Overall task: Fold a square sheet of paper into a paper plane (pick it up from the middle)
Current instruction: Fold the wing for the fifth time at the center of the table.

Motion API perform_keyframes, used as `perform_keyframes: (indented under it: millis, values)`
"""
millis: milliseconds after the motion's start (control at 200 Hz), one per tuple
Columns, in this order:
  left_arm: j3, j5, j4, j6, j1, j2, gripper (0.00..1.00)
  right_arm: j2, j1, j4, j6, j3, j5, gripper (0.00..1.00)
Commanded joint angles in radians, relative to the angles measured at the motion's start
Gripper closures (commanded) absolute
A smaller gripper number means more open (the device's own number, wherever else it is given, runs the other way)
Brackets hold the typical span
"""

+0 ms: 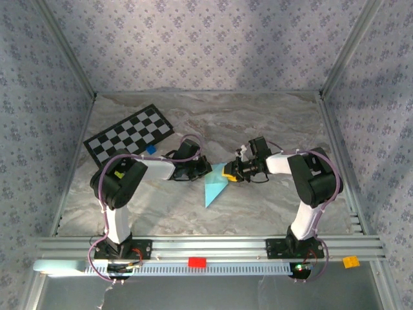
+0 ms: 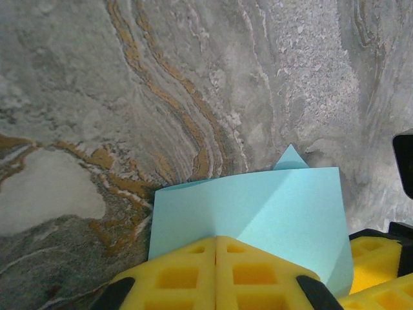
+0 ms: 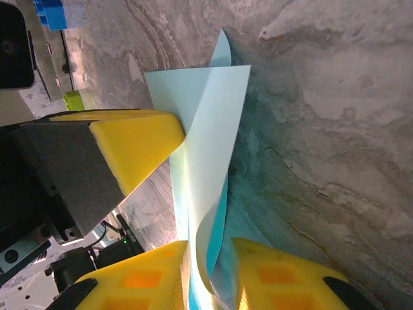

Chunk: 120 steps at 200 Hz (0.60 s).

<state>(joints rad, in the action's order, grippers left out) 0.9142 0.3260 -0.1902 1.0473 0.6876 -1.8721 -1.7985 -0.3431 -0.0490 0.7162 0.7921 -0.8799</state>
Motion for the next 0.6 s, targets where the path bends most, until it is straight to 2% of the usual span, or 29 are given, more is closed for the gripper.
perform_keyframes:
  millis: [0, 250, 595]
  values:
    - [-0.006, -0.005, 0.098, -0.020, 0.009, -0.007, 0.93, -0.018, 0.009, 0.008, -0.020, 0.020, -0.037, 0.76]
    - [-0.008, -0.007, 0.098, -0.022, 0.009, -0.004, 0.93, -0.004, 0.019, 0.018, -0.064, 0.019, -0.065, 0.71]
    - [-0.002, -0.004, 0.096, -0.022, 0.009, -0.002, 0.93, -0.036, 0.020, 0.049, -0.129, 0.044, -0.091, 0.75]
